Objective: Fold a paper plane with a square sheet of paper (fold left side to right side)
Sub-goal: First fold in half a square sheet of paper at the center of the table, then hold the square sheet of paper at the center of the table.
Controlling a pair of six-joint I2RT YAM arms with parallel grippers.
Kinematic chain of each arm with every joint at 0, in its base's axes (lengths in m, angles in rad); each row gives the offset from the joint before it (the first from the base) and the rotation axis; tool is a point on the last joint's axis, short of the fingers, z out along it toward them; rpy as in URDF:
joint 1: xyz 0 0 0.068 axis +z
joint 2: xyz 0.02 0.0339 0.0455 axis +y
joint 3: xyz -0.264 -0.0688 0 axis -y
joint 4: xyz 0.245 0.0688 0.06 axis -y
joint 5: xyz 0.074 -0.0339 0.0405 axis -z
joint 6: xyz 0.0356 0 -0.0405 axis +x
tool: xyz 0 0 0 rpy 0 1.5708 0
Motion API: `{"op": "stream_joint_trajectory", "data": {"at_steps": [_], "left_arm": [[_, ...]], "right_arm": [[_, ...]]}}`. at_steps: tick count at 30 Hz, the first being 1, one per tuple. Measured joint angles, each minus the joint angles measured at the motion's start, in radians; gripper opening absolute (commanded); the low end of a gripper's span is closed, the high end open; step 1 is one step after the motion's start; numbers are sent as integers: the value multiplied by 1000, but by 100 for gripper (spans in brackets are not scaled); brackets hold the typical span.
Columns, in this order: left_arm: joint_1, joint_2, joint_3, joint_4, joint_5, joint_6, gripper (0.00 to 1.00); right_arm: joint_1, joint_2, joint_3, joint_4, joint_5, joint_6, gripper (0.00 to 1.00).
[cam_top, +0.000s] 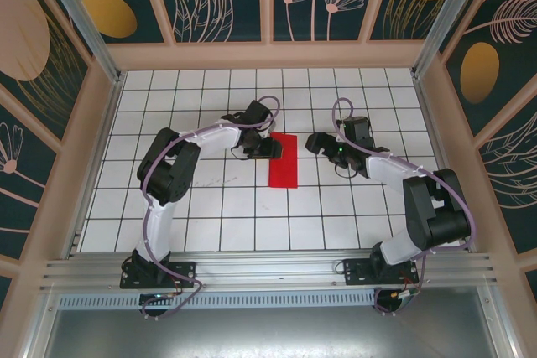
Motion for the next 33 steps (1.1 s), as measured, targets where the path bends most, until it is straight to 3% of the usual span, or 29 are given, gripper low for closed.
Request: {"op": "stream_joint_trajectory", "data": {"at_steps": [24, 27, 33], "left_arm": [[-4, 14, 29, -34, -11, 6, 56], [-4, 14, 29, -35, -11, 6, 56], [-4, 14, 29, -35, -11, 6, 56]], "right_arm": [[0, 0, 0, 1, -15, 0, 87], [3, 4, 0, 7, -34, 4, 80], [31, 82, 23, 20, -103, 22, 42]]}}
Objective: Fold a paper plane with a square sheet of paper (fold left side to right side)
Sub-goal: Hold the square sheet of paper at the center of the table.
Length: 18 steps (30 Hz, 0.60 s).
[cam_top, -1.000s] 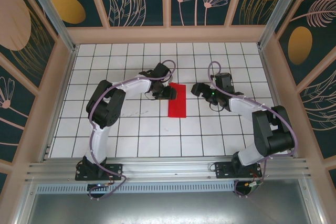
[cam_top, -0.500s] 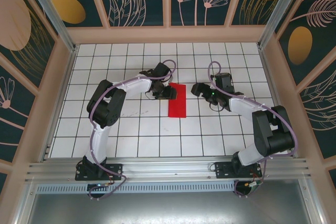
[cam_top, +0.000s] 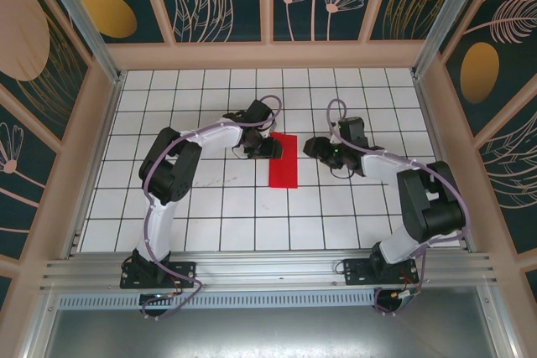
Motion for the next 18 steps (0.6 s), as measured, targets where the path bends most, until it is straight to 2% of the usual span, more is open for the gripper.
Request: {"op": "stream_joint_trajectory", "data": {"at_steps": [3, 6, 18], "left_arm": [[0, 0, 0, 0, 0, 0, 56], [0, 0, 0, 0, 0, 0, 56], [0, 1, 0, 0, 0, 0, 56]], "right_arm": [[28, 66, 34, 5, -30, 3, 28], [55, 111, 58, 11, -52, 6, 20], [90, 223, 105, 19, -77, 17, 16]]}}
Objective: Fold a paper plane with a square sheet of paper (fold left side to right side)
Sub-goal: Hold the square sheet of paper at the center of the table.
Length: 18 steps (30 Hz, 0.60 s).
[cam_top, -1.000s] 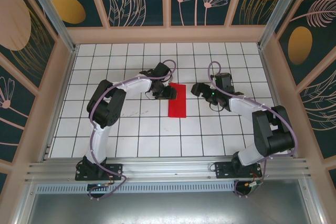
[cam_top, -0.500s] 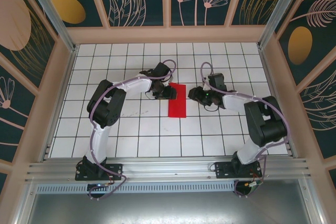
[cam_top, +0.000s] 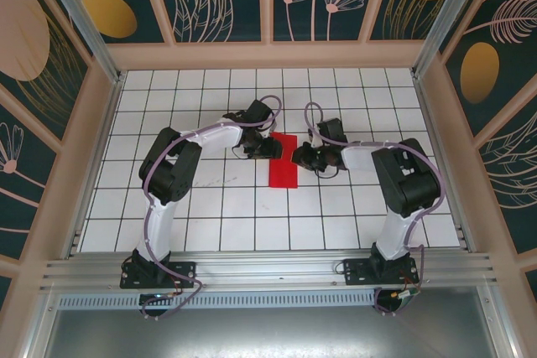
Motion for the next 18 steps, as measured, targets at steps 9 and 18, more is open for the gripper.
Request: {"op": "stream_joint_trajectory", "data": {"at_steps": [9, 18], "left_arm": [[0, -2, 0, 0, -3, 0, 57], [-7, -46, -50, 53, -6, 0, 63]], "right_arm": [[1, 25, 26, -35, 5, -2, 16], [1, 36, 45, -63, 3, -2, 14]]}}
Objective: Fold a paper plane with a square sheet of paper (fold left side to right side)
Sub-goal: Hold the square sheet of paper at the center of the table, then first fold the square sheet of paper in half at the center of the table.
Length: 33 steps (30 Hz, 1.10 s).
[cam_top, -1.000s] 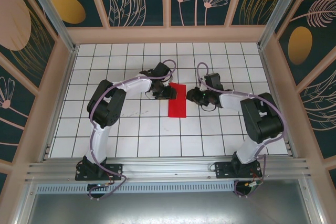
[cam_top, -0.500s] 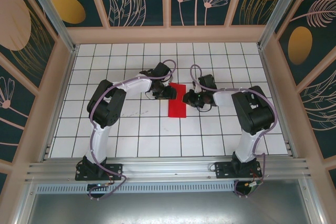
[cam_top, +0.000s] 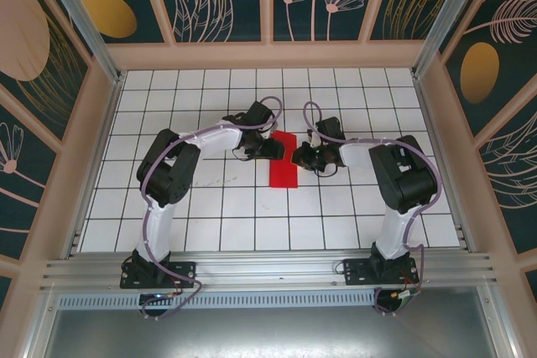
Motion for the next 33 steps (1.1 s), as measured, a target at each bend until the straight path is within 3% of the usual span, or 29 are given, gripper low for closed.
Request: {"op": "stream_joint_trajectory", "data": {"at_steps": [5, 12, 19, 33], "left_arm": [[3, -55, -67, 89, 27, -10, 55], [5, -78, -106, 212, 163, -52, 26], [5, -68, -125, 255, 223, -65, 25], [5, -4, -134, 254, 168, -59, 23]], "right_arm": [[0, 1, 5, -11, 1, -3, 14], [-1, 5, 13, -23, 1, -7, 14], [-1, 9, 24, -41, 0, -23, 14], [-1, 14, 39, -68, 3, -46, 13]]}}
